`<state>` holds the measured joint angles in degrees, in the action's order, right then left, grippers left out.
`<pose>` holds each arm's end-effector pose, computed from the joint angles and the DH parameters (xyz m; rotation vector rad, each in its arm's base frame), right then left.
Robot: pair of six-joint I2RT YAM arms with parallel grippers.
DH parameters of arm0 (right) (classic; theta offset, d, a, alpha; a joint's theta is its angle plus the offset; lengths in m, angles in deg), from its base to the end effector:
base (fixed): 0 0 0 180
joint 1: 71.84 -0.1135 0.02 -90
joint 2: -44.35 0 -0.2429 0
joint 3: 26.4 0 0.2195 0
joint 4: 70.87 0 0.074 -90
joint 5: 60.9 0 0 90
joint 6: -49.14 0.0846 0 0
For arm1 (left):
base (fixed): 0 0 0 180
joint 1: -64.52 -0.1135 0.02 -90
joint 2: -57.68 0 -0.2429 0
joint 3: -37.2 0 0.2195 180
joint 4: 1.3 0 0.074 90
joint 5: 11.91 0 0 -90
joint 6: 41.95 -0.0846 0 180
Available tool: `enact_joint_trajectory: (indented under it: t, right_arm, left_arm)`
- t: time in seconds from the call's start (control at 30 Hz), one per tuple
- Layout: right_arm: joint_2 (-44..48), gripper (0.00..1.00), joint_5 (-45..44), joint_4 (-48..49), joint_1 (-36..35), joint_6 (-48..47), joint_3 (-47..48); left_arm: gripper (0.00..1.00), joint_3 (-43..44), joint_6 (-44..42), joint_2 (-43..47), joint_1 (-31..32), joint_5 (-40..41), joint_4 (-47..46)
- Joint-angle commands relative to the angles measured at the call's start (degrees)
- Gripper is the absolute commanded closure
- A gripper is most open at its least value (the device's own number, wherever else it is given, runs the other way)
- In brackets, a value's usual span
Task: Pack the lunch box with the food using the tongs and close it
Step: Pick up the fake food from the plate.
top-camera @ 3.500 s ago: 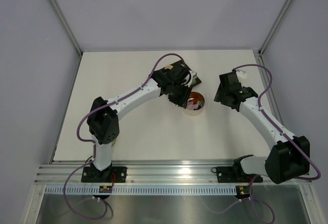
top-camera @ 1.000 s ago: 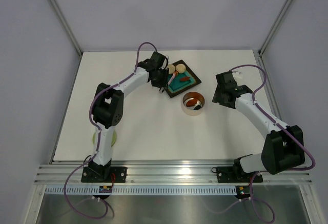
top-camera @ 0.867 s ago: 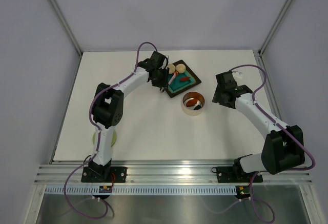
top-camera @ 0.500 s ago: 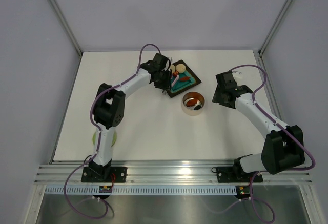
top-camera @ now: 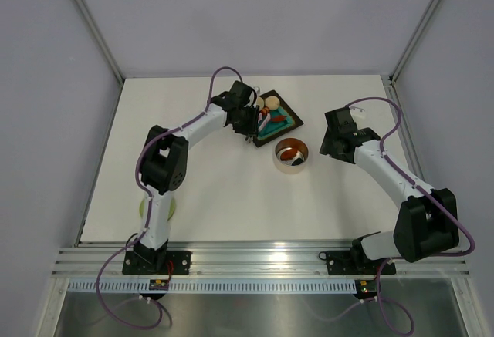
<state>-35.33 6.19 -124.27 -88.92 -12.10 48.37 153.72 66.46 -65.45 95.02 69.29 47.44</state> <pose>0.2725 0.0493 0.2044 0.3938 2.4497 -0.1885 0.3901 -0.2448 0.1620 0.3365 2.5840 -0.5189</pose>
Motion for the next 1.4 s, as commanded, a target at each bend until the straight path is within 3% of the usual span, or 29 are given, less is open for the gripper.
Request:
enact_joint_trajectory:
  t: [0.0,0.47,1.03,1.37]
  right_arm:
    - [0.1,0.31,-0.3,0.7,0.6,-0.2,2.9]
    - [0.3,0.31,0.6,0.8,0.5,-0.3,2.9]
    - [0.7,0.31,0.0,0.5,0.5,0.0,2.6]
    - [1.0,0.31,-0.2,0.4,0.5,0.1,2.4]
  left_arm:
    - [0.68,-2.0,-0.8,4.5,0.5,-1.0,-3.3]
    - [0.67,-2.8,-5.7,5.6,0.6,-7.8,-1.0]
    - [0.65,8.4,-5.8,-2.9,0.7,-8.6,2.3]
    - [0.61,10.5,-8.0,-4.4,0.7,-4.2,5.3]
